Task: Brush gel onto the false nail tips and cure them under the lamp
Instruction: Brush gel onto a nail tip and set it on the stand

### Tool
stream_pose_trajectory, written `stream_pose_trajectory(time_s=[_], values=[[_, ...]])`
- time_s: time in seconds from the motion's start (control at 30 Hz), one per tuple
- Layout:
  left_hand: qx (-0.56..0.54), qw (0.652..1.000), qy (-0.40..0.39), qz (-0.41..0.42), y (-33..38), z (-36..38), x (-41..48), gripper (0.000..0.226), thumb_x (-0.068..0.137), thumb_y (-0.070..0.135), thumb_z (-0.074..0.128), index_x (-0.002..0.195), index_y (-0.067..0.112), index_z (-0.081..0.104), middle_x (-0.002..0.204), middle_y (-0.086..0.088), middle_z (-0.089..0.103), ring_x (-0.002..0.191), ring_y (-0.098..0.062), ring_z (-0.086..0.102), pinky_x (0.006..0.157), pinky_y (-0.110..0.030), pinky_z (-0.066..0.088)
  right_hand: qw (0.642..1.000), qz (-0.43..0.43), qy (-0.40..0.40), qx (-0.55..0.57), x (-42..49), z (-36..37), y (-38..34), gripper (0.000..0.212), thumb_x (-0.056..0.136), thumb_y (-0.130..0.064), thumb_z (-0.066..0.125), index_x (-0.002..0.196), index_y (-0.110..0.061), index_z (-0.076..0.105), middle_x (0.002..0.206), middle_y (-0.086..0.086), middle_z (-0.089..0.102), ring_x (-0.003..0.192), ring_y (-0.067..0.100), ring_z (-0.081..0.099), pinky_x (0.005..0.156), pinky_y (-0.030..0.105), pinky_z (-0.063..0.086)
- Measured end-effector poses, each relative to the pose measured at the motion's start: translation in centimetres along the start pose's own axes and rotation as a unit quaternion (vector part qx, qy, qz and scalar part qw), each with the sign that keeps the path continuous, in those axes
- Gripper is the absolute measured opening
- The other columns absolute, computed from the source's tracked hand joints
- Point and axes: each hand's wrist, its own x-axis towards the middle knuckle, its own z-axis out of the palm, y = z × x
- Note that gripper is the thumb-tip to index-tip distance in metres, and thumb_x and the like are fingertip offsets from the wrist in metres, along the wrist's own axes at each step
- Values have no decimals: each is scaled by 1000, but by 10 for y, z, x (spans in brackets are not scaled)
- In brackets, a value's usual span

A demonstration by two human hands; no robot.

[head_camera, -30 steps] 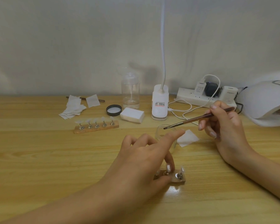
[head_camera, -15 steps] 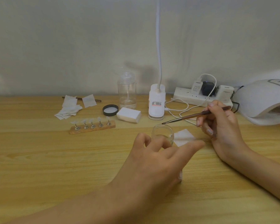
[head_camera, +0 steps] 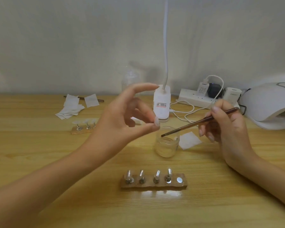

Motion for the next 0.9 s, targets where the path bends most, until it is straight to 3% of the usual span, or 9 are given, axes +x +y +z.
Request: stream_pose_trajectory(time_s=[0.03,0.13,0.2,0.37,0.47,0.63,0.73,0.9], values=[[-21,1000,5,-15,-6,-1,1,68,76,19,81,137,32,53,83,3,73,83,-13,72,68,-40,56,1000,-7,-25,-17,-1,3,-3,27,103,-25,45,77,-20,52,58,11,62,43,16,44,41,19,36],[-57,998,19,-29,-22,-1,0,68,73,24,81,135,31,54,82,3,75,86,-12,73,74,-23,56,995,-15,-81,-53,-3,11,-13,26,99,-31,48,80,-14,51,60,12,62,44,15,48,42,15,37],[-60,998,19,-27,-28,1,-2,66,74,24,81,134,31,54,83,5,76,88,-11,74,70,-19,54,991,-21,-103,-78,-2,15,-18,27,97,-32,48,82,-10,50,61,13,62,44,15,49,43,15,37],[-63,998,13,-10,-36,5,-3,66,80,18,79,139,27,50,88,3,78,89,-18,75,57,-26,57,988,-18,-117,-103,0,20,-22,32,93,-33,47,83,-3,50,63,16,63,45,20,51,41,21,36],[-64,998,12,3,-38,5,-3,64,84,15,78,140,26,49,91,2,78,92,-19,75,56,-26,57,990,-5,-104,-91,1,17,-19,32,94,-34,46,84,-3,48,60,15,62,45,21,49,40,27,34],[-76,997,11,-2,-43,6,-3,58,85,15,77,136,26,52,94,2,77,94,-19,74,61,-25,56,998,24,-43,-45,4,6,-10,28,104,-22,42,78,-17,52,58,11,61,44,16,46,39,19,35],[-87,996,15,-19,-46,7,-2,58,81,20,78,132,29,53,95,4,75,91,-17,74,62,-23,55,999,52,-7,8,3,0,-4,29,100,-25,42,74,-24,54,56,10,59,45,17,44,39,20,33],[-60,998,12,-26,-51,9,-3,55,84,9,80,128,31,54,87,6,74,93,-14,74,66,-27,57,990,93,47,89,2,-5,6,37,102,-21,41,68,-25,57,54,8,58,39,13,41,38,17,34]])
